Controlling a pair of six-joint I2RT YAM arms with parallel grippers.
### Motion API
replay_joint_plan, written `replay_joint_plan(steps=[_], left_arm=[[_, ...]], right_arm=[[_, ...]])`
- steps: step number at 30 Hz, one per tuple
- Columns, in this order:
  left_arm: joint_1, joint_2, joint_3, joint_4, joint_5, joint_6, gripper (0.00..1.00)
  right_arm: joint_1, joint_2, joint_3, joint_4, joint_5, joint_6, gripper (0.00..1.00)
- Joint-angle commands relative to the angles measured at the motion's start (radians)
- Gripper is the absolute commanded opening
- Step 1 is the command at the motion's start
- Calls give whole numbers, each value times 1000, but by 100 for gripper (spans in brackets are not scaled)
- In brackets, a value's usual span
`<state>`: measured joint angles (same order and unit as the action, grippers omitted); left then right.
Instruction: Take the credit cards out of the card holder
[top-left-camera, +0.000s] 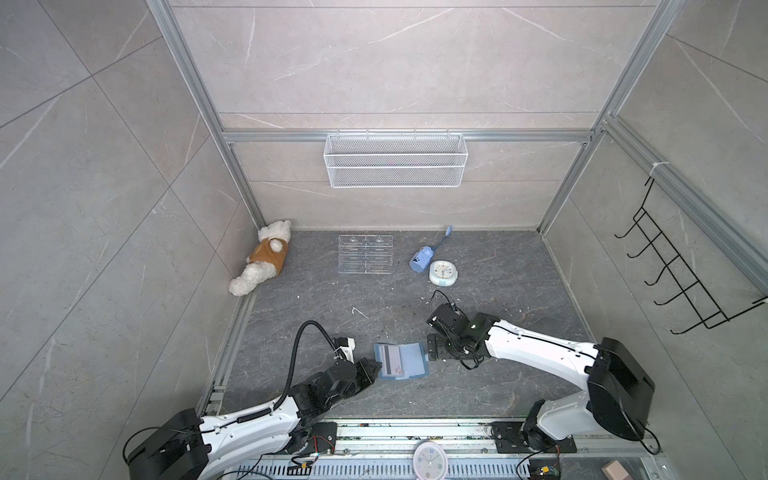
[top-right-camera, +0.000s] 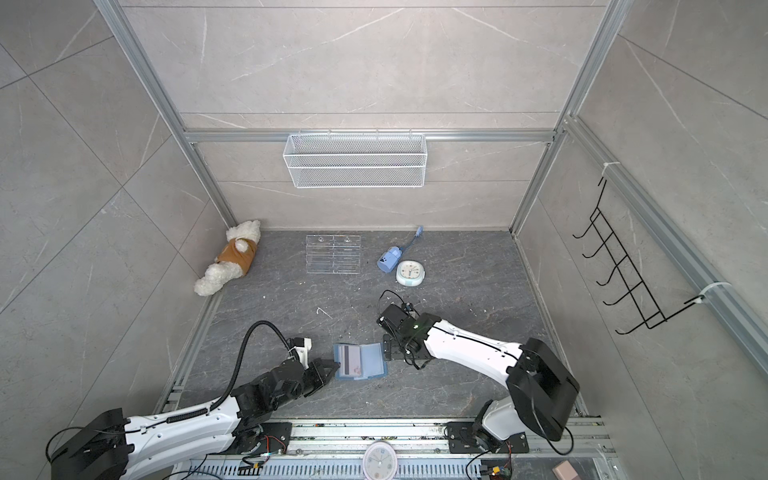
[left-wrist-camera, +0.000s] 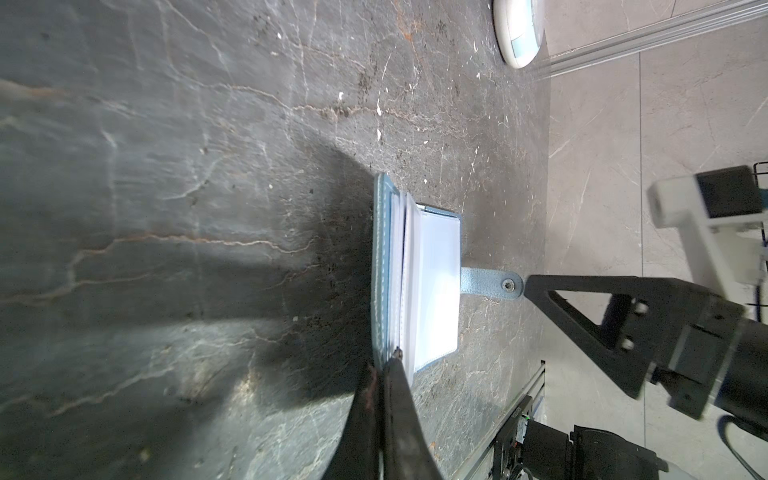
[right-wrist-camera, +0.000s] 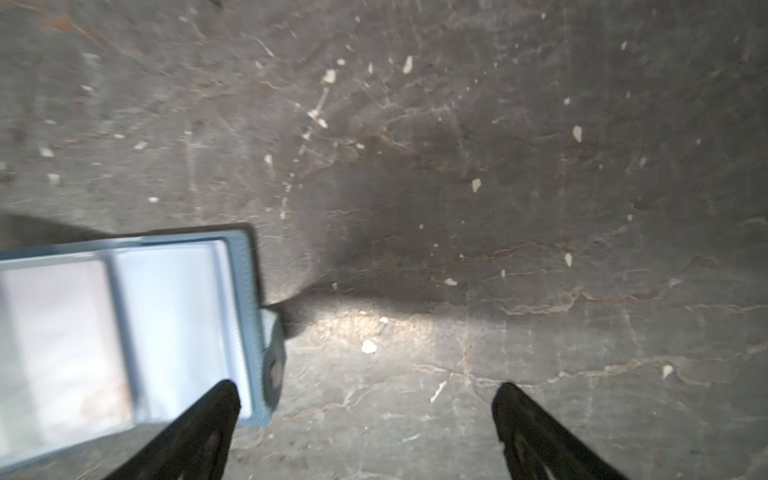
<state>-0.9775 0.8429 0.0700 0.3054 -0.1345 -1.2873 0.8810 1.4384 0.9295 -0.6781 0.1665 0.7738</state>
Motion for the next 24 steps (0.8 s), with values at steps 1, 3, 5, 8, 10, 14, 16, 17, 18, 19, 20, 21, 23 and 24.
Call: replay_joint_plan(steps=[1,3,5,8,10,14,16,17,18,19,20,21,23,24], left_arm=[[-4,-7,3,14,-34,-8,0],[-4,-4,6,14,-34,-7,0],[-4,-1,8,15,-33,-6,0],[-4,5,10,14,-30,-4,0],[-6,7,10,16,-30,-4,0],[-6,8,10,20,-30,-4,0],[-6,7,11,20,-31,-4,0],[-6,8,10,20,-30,-5,0],[-6,10,11,20,-32,-4,0],[-6,10,11,20,-31,-4,0],[-6,9,11,20,-31,-5,0],[-6,10,11,19,-31,-4,0],[-6,9,11,20,-31,-4,0],[-6,10,10,20,-31,-4,0]], right_arm=[[68,15,52,48,-33,3,98],[108,78,121,36,-28,-9,98],[128,148,182,41,-45,-22,98],[144,242,253,55,-74,-44,98],[149,294,284,66,-94,-52,98],[154,359,317,95,-129,-57,98],[157,380,327,99,-135,-57,98],[158,386,328,103,-139,-57,98],[159,391,328,105,-142,-59,98],[160,395,327,107,-142,-57,98],[161,397,328,109,-142,-57,98],[161,396,326,114,-146,-57,98],[162,399,328,118,-150,-57,98],[162,403,330,116,-150,-59,98]])
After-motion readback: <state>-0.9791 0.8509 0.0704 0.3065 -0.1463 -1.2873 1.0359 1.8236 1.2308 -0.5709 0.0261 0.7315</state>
